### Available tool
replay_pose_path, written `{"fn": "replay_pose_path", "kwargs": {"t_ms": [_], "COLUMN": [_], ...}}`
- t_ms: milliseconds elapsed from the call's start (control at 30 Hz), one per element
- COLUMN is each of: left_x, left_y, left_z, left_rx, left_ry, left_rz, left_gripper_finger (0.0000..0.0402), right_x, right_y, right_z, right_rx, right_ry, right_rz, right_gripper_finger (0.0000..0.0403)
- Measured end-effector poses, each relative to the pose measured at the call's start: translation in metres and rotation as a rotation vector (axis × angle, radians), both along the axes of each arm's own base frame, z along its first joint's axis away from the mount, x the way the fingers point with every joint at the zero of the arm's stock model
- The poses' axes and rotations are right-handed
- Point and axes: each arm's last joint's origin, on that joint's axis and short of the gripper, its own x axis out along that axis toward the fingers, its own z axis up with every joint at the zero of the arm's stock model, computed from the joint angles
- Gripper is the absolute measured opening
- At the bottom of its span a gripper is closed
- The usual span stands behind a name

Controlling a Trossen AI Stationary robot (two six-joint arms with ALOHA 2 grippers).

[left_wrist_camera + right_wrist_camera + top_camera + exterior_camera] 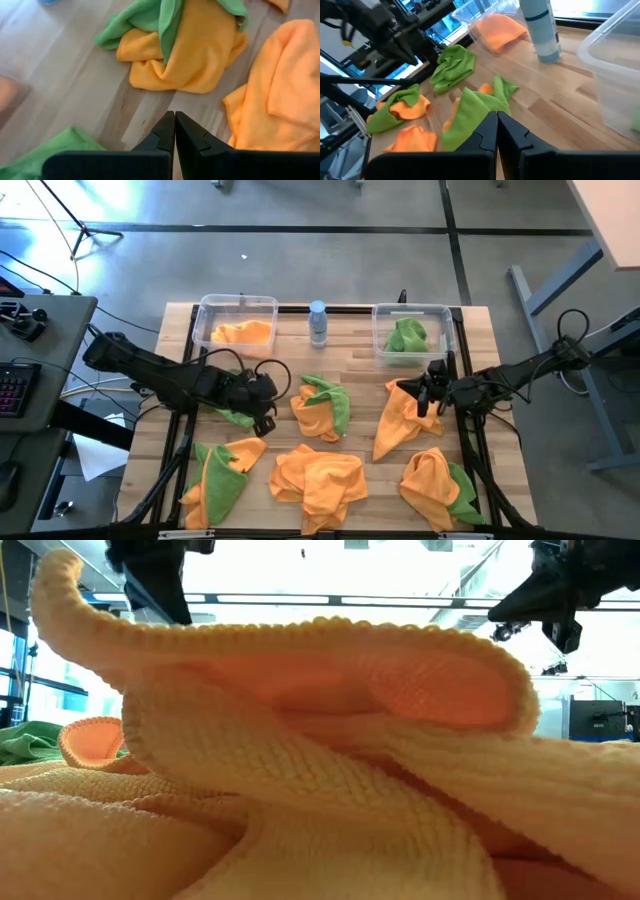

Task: Sort microfiber towel by color & place in baskets
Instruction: Put the orange towel into the left transparent bin

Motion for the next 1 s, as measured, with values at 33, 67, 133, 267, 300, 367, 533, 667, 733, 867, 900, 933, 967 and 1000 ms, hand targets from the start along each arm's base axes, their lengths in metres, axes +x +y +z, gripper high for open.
{"fn": "replay_pose_path", "kwargs": {"t_ms": [33,67,133,267,300,367,533,667,733,867,900,933,967,1000], "left_x": [-0.004,-0.008,-0.018,-0.037,-0.042,-0.052,-0.073,-0.085,-0.089,-0.093,-0.094,-0.094,-0.094,-0.094], "left_y": [0.002,0.004,0.008,0.015,0.017,0.019,0.025,0.028,0.029,0.03,0.03,0.031,0.031,0.031], "left_z": [-0.005,-0.01,-0.017,-0.026,-0.028,-0.03,-0.035,-0.037,-0.036,-0.033,-0.032,-0.032,-0.032,-0.032], "left_rx": [-0.008,-0.014,-0.036,-0.052,-0.05,-0.043,-0.046,-0.041,-0.033,-0.012,-0.008,-0.005,-0.005,-0.005], "left_ry": [-0.011,-0.016,-0.035,-0.063,-0.076,-0.095,-0.136,-0.168,-0.18,-0.204,-0.208,-0.209,-0.21,-0.209], "left_rz": [0.001,0.003,0.001,-0.019,-0.029,-0.047,-0.057,-0.075,-0.09,-0.124,-0.128,-0.129,-0.13,-0.13], "left_gripper_finger": [0.0,0.0,0.0,0.0,0.0,0.0,0.0,0.0,0.0,0.0,0.0,0.0,0.0,0.0], "right_x": [0.002,0.004,0.009,0.022,0.025,0.032,0.05,0.064,0.07,0.079,0.08,0.081,0.081,0.081], "right_y": [0.001,0.002,0.004,0.009,0.01,0.013,0.021,0.027,0.03,0.035,0.036,0.037,0.037,0.036], "right_z": [0.0,0.0,0.003,0.018,0.021,0.03,0.049,0.062,0.066,0.066,0.064,0.061,0.056,0.052], "right_rx": [0.003,0.01,0.02,0.007,0.0,-0.02,-0.024,0.006,0.031,0.094,0.109,0.132,0.167,0.208], "right_ry": [-0.004,-0.004,0.004,0.042,0.061,0.109,0.261,0.42,0.509,0.668,0.708,0.745,0.784,0.834], "right_rz": [-0.001,-0.001,-0.002,0.0,0.0,-0.001,-0.035,-0.07,-0.097,-0.169,-0.188,-0.212,-0.244,-0.275], "right_gripper_finger": [0.0,0.0,0.0,0.0,0.0,0.0,0.0,0.0,0.0,0.0,0.0,0.0,0.0,0.0]}}
